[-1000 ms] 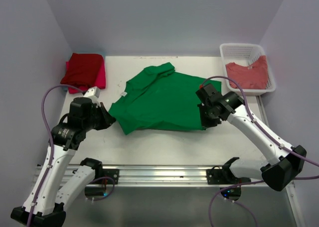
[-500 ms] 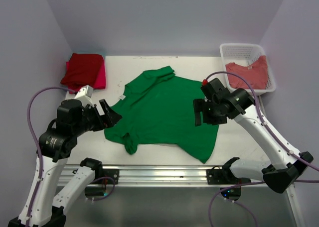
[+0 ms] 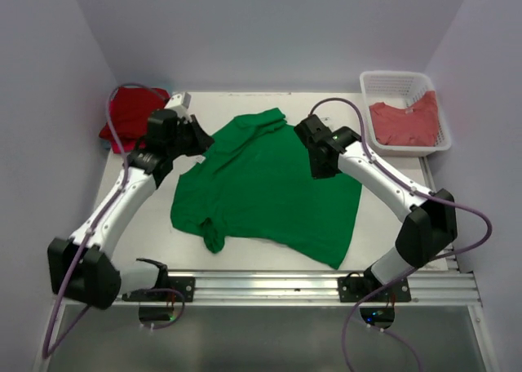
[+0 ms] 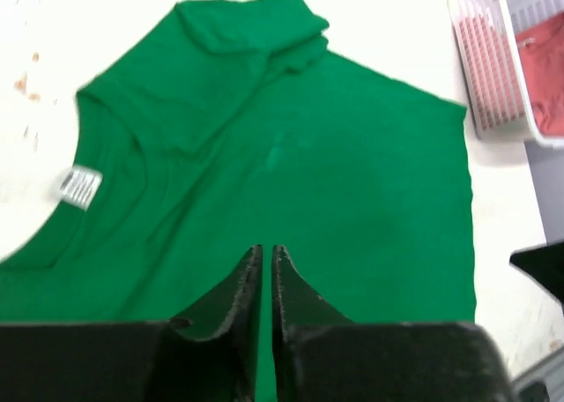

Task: Fold and stack the t-shirts
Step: Flatten out the tshirt

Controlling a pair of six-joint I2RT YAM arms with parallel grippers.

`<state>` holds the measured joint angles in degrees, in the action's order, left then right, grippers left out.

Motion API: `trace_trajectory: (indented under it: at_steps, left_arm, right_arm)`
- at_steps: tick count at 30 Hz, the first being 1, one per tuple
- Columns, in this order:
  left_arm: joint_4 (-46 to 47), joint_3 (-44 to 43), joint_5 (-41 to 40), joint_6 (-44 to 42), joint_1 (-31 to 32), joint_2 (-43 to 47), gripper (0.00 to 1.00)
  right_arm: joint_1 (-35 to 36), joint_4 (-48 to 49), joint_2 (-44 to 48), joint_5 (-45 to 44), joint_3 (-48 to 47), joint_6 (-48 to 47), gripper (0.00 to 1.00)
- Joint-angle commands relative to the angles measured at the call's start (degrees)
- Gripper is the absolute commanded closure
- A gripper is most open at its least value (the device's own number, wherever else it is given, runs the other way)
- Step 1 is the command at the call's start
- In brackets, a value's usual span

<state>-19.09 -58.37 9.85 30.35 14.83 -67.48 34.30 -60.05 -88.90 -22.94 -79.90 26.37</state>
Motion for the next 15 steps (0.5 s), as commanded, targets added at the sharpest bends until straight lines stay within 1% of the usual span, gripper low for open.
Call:
trace_trajectory:
  at_steps: [1, 2, 3, 4, 7, 8, 9, 10, 11, 12, 13, 15]
  left_arm:
    - [13.91, -7.97, 0.26, -3.63, 0.2, -10.71, 0.94]
    - [13.99, -9.9, 0.09, -4.24, 0.03, -13.52, 0.99]
    - [15.3, -12.62, -0.09, -4.33, 0.02, -18.51, 1.0]
    - [16.18, -13.69, 0.26, -4.16, 0.02, -21.0, 1.0]
    - [17.78, -18.78, 2.37, -4.59, -0.06, -30.75, 1.0]
    - [17.08, -22.37, 2.02, -4.6, -0.06, -33.3, 1.0]
    - [16.03, -23.97, 1.76, -5.12, -0.24, -37.76, 1.0]
    - [15.75, -25.29, 1.76, -5.38, -0.33, -39.9, 1.0]
    - [14.97, -28.44, 1.76, -5.47, -0.41, -42.01, 1.0]
    - [13.66, -29.68, 1.67, -5.13, -1.02, -45.68, 1.0]
    - [13.47, -30.74, 2.02, -4.95, -1.38, -47.46, 1.0]
    - [10.41, -34.96, 2.02, -4.51, -2.26, -52.19, 1.0]
  right_arm:
    - [-1.95, 8.19, -2.67, -8.26, -4.55, -1.15, 1.0]
    - [-2.57, 8.2, -4.59, -7.48, -5.26, -0.71, 1.0]
    - [-3.62, 8.98, -5.31, -6.51, -5.35, -0.18, 1.0]
    - [-4.07, 11.6, -5.84, -6.07, -4.92, 0.08, 1.0]
    - [-6.26, 12.15, -8.82, -3.35, -5.27, 0.7, 1.0]
    - [-7.14, 12.59, -9.44, -2.64, -5.18, 0.79, 1.0]
    - [-7.67, 12.68, -10.49, -2.2, -5.35, 0.87, 1.0]
    - [-8.11, 12.5, -10.68, -1.41, -5.62, 0.7, 1.0]
    - [-8.81, 13.03, -10.85, -0.71, -5.62, 0.7, 1.0]
    - [-9.08, 13.73, -10.85, -0.62, -5.27, 0.61, 1.0]
    - [-9.17, 14.26, -10.85, -0.27, -5.09, 0.53, 1.0]
    - [-9.34, 14.43, -10.68, 0.26, -5.36, 0.35, 1.0]
